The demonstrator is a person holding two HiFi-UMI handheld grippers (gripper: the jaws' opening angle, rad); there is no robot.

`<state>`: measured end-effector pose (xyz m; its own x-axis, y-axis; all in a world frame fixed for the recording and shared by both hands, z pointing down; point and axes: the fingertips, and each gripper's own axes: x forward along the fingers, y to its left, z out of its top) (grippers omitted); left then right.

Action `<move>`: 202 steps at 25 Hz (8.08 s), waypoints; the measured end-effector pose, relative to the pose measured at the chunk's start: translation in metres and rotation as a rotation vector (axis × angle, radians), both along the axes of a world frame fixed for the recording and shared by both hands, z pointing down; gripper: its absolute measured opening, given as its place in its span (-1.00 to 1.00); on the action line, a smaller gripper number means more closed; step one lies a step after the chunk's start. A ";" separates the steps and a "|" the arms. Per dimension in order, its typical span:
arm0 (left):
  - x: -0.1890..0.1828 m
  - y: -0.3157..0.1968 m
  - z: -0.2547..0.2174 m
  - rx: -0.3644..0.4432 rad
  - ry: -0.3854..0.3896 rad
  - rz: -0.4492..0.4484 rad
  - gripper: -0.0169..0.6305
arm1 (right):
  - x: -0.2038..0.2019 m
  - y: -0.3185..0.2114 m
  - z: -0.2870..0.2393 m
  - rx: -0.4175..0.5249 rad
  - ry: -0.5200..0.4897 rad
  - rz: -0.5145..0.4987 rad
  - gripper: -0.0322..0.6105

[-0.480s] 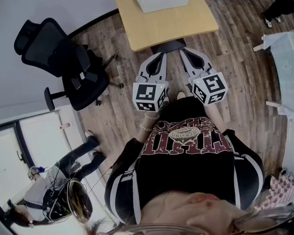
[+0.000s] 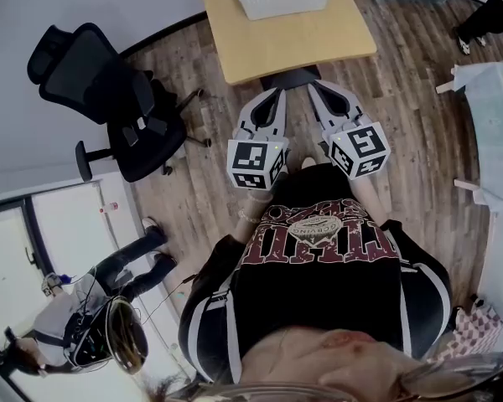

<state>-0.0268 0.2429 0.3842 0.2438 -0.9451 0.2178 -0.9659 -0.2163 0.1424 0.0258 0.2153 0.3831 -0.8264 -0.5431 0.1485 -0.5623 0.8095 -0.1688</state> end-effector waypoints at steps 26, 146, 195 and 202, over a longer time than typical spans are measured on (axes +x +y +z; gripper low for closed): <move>0.014 -0.016 0.003 -0.004 -0.014 -0.083 -0.80 | 0.029 -0.028 -0.003 0.018 0.001 -0.020 -0.85; -0.124 -0.476 0.090 -0.230 -0.124 0.059 -0.42 | -0.017 -0.403 0.029 -0.113 0.006 0.242 -0.85; -0.124 -0.549 0.166 -0.517 -0.312 0.212 -0.17 | 0.021 -0.427 0.049 -0.157 0.001 0.303 -0.85; -0.124 -0.540 0.149 -0.478 -0.290 0.203 -0.18 | 0.020 -0.424 0.047 -0.156 -0.003 0.287 -0.85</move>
